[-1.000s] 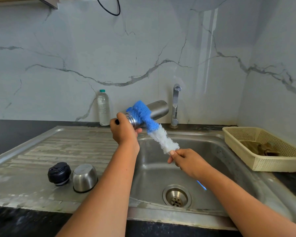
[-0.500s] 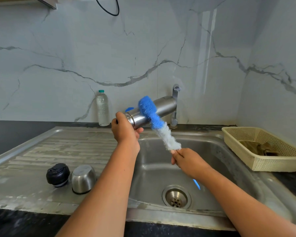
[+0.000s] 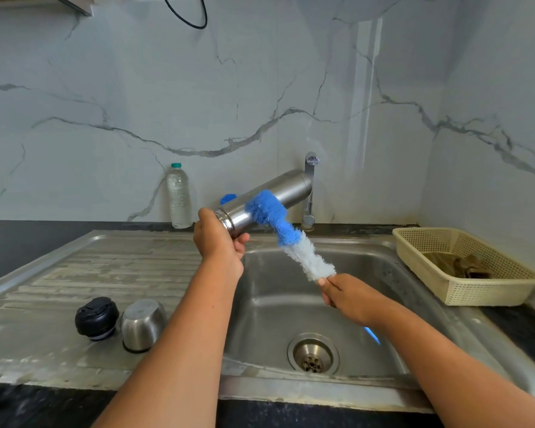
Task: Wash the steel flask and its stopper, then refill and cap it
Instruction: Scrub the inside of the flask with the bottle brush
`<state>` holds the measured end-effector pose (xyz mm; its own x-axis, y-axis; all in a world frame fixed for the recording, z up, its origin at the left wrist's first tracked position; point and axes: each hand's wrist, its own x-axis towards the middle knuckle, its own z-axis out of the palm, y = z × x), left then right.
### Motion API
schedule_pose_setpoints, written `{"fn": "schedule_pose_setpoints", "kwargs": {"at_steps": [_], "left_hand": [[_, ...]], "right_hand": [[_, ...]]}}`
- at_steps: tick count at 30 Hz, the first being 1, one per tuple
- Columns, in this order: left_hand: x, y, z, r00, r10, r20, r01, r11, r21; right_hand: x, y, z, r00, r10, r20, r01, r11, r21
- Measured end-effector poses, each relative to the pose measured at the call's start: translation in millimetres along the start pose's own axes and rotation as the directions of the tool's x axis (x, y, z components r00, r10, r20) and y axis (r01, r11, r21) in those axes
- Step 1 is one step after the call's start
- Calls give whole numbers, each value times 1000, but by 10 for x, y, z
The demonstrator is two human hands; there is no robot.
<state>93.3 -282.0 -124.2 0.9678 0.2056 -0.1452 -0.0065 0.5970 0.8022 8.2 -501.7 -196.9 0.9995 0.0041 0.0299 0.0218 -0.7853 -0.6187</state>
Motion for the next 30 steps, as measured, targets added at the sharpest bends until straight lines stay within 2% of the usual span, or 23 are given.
{"fn": "schedule_pose_setpoints", "kwargs": {"at_steps": [4,10,14,20,26,30], "left_hand": [[-60,-78,49,999,7,40,-8,999,43],[0,33,-20,999,-31,11,31,999,-38],[-79,-51,68,997,-30,71,29,999,20],[-45,62,-16,999,-28,23,29,999,-40],[-101,9,45,995,-53,80,55,998,-33],[-24,102,-49,997,-71,38,74,994,-84]], "right_hand": [[87,-151,46,998,-39,-53,41,998,49],[-15,21,-62,1000,11,29,-12,1000,28],[46,-98,-40,998,-34,-46,38,996,80],[0,17,-131,992,-11,-129,7,1000,-28],[-6,-150,-94,960,-121,-252,97,990,-106],[-52,-1,-189,973,-71,-220,31,983,-183]]}}
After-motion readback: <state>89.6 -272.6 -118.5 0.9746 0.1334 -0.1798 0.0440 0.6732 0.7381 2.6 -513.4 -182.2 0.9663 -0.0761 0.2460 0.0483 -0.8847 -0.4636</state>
